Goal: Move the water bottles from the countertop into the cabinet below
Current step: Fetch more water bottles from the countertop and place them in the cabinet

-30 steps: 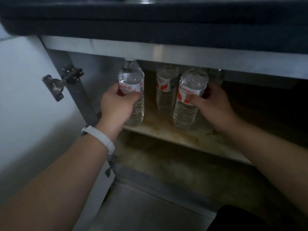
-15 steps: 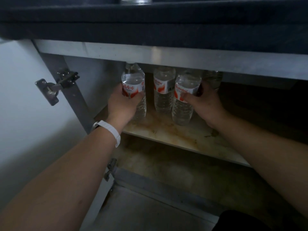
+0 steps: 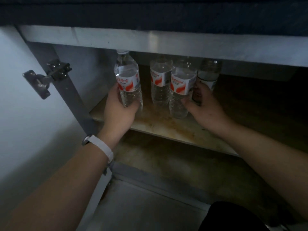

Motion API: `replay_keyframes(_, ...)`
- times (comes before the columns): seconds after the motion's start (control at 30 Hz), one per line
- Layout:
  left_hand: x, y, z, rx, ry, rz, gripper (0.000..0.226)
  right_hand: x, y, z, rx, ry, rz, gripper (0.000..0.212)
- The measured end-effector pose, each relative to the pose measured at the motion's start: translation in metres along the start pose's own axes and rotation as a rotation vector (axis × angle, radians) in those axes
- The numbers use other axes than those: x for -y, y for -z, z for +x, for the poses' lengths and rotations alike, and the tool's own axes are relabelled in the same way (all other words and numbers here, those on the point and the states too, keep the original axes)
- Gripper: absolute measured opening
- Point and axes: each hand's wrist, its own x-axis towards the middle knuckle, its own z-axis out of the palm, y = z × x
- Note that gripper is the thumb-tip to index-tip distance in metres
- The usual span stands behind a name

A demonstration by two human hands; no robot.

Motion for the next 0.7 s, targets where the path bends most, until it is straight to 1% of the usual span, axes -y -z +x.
replay_keyframes(0.07,0.000,0.004,-0.010,0.021,-0.034,0.041,0.051,-0.001,0.000,-0.009,-0.002,-0.011,-0.055,0.050)
replay_keyframes(0.1,0.000,0.007,-0.015,0.032,-0.054,0.081,0.048,-0.001,0.000,-0.013,0.003,-0.023,-0.097,0.052)
replay_keyframes(0.13,0.000,0.010,-0.019,0.056,-0.072,0.132,0.051,0.001,0.001,-0.018,0.020,-0.047,-0.148,0.056)
replay_keyframes(0.2,-0.004,0.018,-0.031,0.138,-0.089,0.251,0.059,0.009,0.003,-0.029,0.095,-0.112,-0.277,0.061)
replay_keyframes(0.27,-0.015,0.029,-0.048,0.206,-0.080,0.355,0.058,0.023,0.008,-0.042,0.204,-0.142,-0.432,0.064)
replay_keyframes(0.37,-0.039,0.052,-0.069,0.264,-0.186,0.534,0.049,0.051,0.017,-0.063,0.307,-0.049,-0.561,0.064)
replay_keyframes(0.43,-0.053,0.069,-0.080,0.296,-0.229,0.639,0.048,0.072,0.023,-0.075,0.359,0.009,-0.634,0.068)
replay_keyframes(0.5,-0.068,0.083,-0.091,0.341,-0.239,0.689,0.049,0.090,0.026,-0.089,0.381,0.061,-0.670,0.065)
replay_keyframes(0.63,-0.119,0.121,-0.111,0.426,-0.228,0.755,0.049,0.151,0.047,-0.109,0.448,0.105,-0.755,0.056)
replay_keyframes(0.7,-0.151,0.141,-0.118,0.461,-0.216,0.797,0.048,0.186,0.061,-0.114,0.504,0.104,-0.776,0.056)
